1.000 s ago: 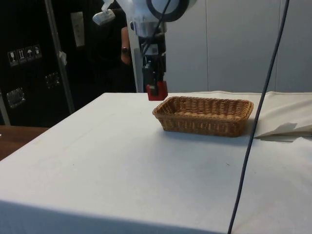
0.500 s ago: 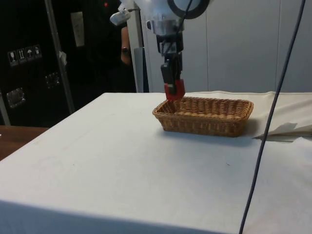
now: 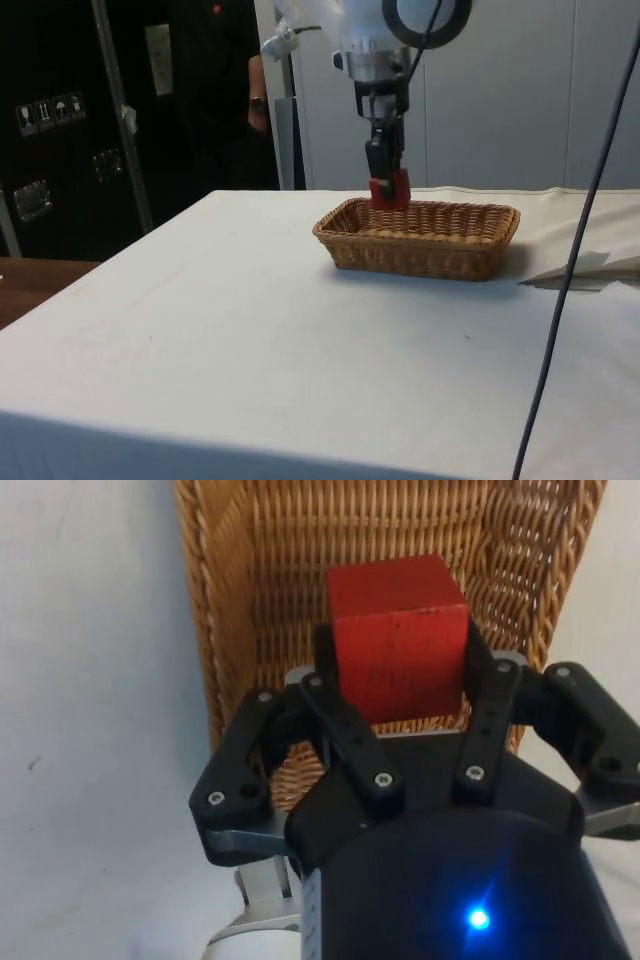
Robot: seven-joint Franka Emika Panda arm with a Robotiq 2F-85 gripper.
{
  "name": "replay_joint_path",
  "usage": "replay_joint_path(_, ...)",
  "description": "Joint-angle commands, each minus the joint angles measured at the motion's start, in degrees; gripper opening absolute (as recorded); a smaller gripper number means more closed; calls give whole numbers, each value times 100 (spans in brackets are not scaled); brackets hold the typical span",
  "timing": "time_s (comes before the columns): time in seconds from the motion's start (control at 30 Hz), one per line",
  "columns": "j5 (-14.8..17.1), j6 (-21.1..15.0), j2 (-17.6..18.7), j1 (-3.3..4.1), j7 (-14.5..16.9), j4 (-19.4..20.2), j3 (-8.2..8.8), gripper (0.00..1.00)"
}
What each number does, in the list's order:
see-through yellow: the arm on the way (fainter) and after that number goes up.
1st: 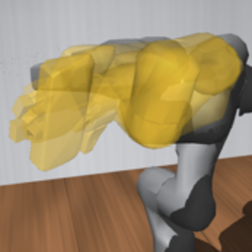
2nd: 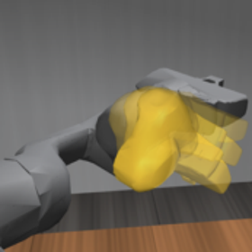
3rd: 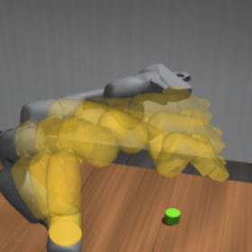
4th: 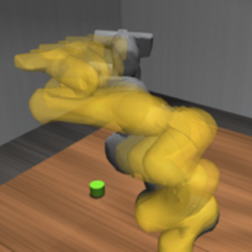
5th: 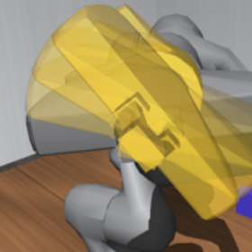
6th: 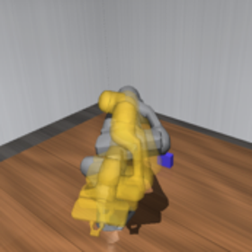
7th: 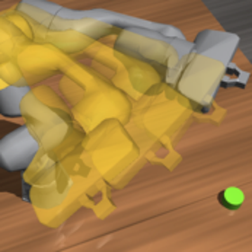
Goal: Pick up the cube and place it into the basket.
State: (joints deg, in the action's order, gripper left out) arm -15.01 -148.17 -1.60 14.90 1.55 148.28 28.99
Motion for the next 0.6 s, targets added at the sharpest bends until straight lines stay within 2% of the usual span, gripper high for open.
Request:
replay_joint_path(0.0,-103,-149,0,-29,-23,80,29,3)
replay_joint_path(0.03,-103,-201,17,-23,-23,120,40,3)
replay_joint_path(0.07,-17,-80,0,0,11,86,34,3)
replay_joint_path(0.1,-103,-246,34,-23,-17,155,52,3)
replay_joint_path(0.2,-69,-510,143,-23,23,304,97,3)
replay_joint_path(0.37,-29,-871,338,-23,57,458,143,3)
replay_joint_path(0.4,-17,-796,350,-6,34,430,138,3)
replay_joint_path(0.43,-17,-1008,424,-23,69,510,166,3)
replay_joint_path(0.57,-6,-1226,556,-46,115,579,206,3)
